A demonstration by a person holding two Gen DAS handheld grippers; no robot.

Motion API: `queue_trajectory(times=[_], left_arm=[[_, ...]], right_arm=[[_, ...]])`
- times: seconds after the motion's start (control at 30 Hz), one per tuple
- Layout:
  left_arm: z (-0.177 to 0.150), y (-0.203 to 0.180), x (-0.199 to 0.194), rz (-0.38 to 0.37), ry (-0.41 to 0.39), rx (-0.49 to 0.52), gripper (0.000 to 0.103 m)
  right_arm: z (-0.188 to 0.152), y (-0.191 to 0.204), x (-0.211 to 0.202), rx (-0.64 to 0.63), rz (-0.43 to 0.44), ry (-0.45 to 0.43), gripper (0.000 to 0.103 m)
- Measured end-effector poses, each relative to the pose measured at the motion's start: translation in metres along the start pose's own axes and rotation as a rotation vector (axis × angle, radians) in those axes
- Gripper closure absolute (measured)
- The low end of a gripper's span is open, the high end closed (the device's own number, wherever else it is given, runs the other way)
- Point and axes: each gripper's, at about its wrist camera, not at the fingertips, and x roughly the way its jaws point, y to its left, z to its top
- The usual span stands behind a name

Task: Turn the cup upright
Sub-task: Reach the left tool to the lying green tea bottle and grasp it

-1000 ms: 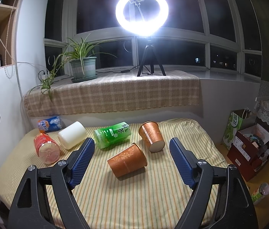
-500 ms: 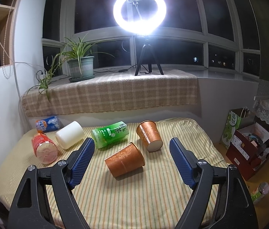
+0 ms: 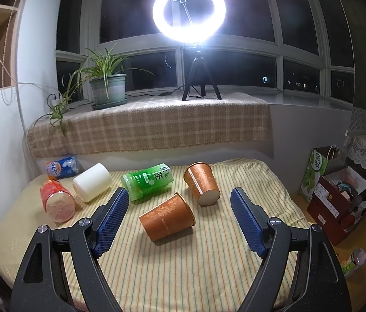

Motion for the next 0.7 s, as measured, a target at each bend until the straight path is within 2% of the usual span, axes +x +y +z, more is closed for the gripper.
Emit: queue_trajectory(times=[0.17,0.4,0.7], left_arm=[[0.001,-0.006,0.013,-0.044,0.036,0.032,0.001],[0.005,-0.017,0.046,-0.155,0.127,0.07,0.001],[0.01,-0.056,0.105,-0.384,0.301,0.198,0.001]], right_arm=[[-0.002,-0.004,0.005,0.002,-0.008,0.011,0.023],[-0.007,-0.013,0.011,0.01,-0.03,0.033,0.023],[-0.016,-0.028,0.019,0.031,-0.057,0.064,0.023]])
